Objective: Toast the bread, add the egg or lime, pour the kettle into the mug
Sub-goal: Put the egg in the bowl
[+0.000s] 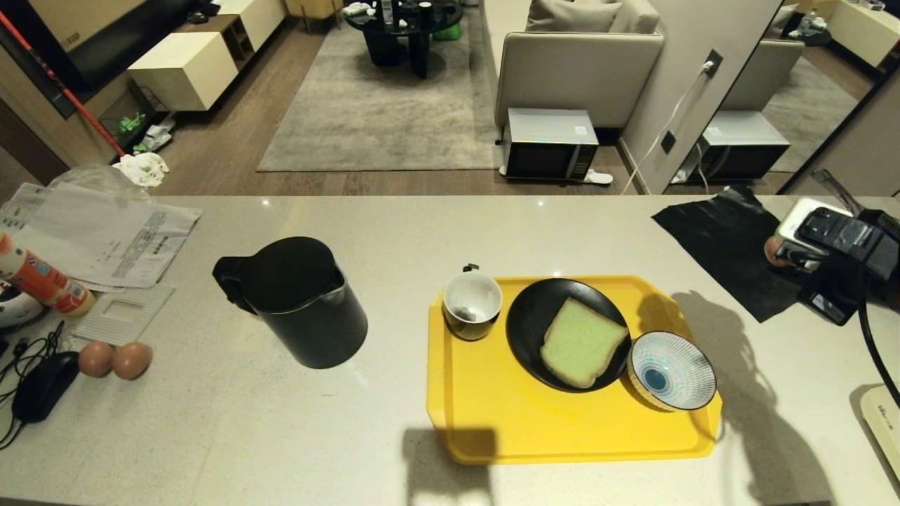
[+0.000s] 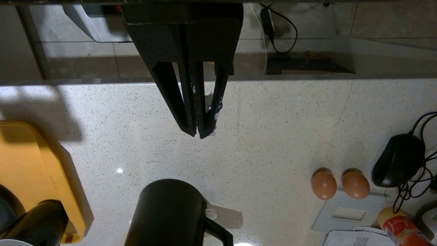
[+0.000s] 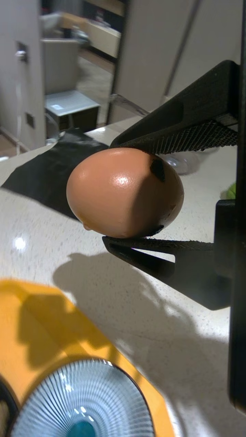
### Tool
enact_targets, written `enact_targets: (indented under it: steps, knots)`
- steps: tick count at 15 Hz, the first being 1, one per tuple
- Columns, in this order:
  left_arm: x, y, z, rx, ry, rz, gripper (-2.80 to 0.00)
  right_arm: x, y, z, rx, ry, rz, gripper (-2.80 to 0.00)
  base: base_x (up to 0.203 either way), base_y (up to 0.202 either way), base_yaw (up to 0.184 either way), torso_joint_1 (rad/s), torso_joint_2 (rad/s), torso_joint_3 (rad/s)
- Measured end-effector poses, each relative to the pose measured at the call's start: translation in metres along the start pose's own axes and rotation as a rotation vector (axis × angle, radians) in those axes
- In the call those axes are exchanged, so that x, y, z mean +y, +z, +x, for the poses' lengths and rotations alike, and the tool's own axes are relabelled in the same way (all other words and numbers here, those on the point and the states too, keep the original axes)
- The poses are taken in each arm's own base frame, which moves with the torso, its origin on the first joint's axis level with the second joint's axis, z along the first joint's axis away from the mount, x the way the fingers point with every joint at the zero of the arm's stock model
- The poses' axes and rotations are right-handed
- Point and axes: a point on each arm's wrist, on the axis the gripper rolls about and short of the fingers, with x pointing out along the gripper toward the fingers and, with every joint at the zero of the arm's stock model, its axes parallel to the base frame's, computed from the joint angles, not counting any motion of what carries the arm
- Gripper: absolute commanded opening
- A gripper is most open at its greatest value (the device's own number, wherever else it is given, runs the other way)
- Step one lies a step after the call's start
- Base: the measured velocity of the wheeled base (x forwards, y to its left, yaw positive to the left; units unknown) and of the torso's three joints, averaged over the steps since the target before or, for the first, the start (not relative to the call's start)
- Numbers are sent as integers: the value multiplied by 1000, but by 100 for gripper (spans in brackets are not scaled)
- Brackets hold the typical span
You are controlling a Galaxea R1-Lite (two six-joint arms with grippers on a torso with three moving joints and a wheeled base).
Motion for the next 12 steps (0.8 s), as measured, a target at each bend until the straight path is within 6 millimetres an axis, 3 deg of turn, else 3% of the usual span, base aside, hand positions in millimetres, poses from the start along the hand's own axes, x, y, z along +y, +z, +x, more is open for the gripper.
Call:
enact_targets:
  steps: [6,12]
  knots:
    - [0,0,0,0,0,-1,-280,30,-4,-22,42,141,-275,-280,0,0,0,0,0,0]
    - [0,0,0,0,0,1,-280,41,21,-37,23,254,-345,-280,0,0,0,0,0,0]
